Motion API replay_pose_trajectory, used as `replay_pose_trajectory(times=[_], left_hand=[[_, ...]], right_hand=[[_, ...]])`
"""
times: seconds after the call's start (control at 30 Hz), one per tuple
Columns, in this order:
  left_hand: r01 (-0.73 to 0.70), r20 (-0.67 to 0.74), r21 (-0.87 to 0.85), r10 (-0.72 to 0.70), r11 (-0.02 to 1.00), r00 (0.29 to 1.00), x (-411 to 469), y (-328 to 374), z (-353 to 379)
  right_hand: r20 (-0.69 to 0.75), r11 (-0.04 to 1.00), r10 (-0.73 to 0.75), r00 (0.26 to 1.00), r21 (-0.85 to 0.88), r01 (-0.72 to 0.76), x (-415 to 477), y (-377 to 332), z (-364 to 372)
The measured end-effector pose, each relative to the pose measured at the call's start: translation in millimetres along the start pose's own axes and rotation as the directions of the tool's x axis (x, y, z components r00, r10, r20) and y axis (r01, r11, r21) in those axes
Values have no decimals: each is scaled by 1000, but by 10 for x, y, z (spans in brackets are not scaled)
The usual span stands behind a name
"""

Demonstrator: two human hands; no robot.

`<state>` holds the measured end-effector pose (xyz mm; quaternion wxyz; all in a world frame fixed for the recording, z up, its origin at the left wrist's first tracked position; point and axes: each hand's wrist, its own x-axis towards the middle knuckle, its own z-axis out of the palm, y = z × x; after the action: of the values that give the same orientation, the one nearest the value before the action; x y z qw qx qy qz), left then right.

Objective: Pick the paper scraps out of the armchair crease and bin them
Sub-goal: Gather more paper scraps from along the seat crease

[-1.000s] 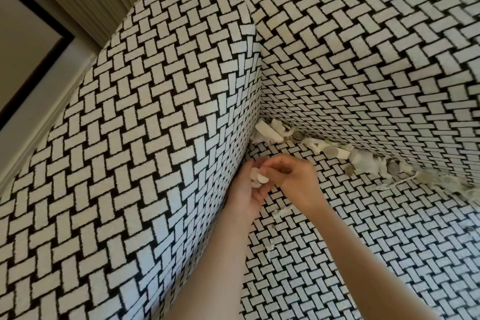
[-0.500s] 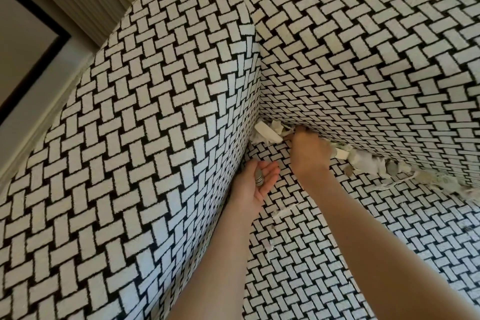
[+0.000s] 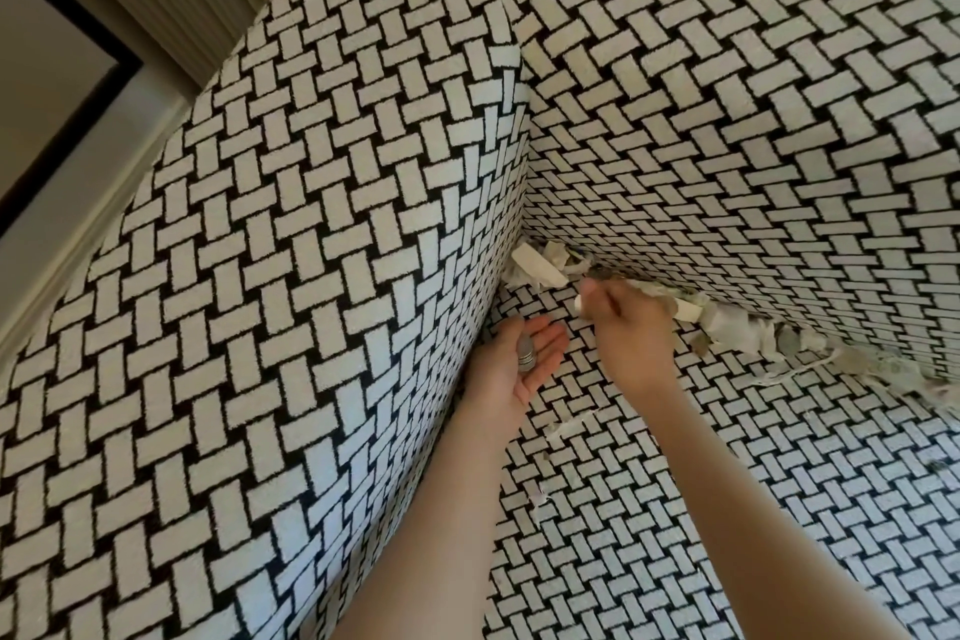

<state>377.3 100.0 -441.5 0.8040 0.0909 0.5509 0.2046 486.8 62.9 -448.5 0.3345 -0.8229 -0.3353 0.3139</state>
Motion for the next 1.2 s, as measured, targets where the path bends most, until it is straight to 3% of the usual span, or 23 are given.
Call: replay_pose_trajectory(times=[0.07,0.13,0.27,0.33,0.4,0.47,0.53,0.67,0.73,0.83,0.97,1.2], left_hand=[[-2,22,5,2,1000,1000,-13,0,43],[-3,11,16,3,1000,1000,-22,-18,99],[-22,-35,-34,21,999,999,-1,-47,166],[-20,-60,-67,16,998,998,8,-34,188],[1,-79,-132,-12,991,997,10,-25,203],[13,-87,-170,-28,985,996,13,-18,206],[12,-89,-164,-27,986,996,29,-26,200],[10,-71,-149,-21,989,997,30,-37,179],[16,-57,-139,-25,990,998,25,-42,169],[12,-60,-120,-19,993,998,36,-47,155],[-25,-123,-63,17,998,992,50,-71,186],[-14,-183,62,25,998,983,54,-86,179]], right_hand=[[166,965,-24,986,261,-20,-138,-35,34],[265,947,-53,963,320,-36,-208,-33,74],[300,880,-52,953,464,-98,-175,-26,55],[240,864,-41,970,496,-86,-135,-20,32],[70,907,30,997,417,-57,-53,35,20],[-78,993,21,997,118,-12,56,97,5],[-40,990,7,999,-140,-13,146,105,-4],[-4,907,67,998,-417,-62,293,20,45],[-35,903,71,997,-422,-79,345,26,51],[-111,903,-39,993,-430,-13,308,88,57],[-258,980,-29,966,-198,-24,88,111,103],[-148,949,-141,979,-302,91,22,83,247]])
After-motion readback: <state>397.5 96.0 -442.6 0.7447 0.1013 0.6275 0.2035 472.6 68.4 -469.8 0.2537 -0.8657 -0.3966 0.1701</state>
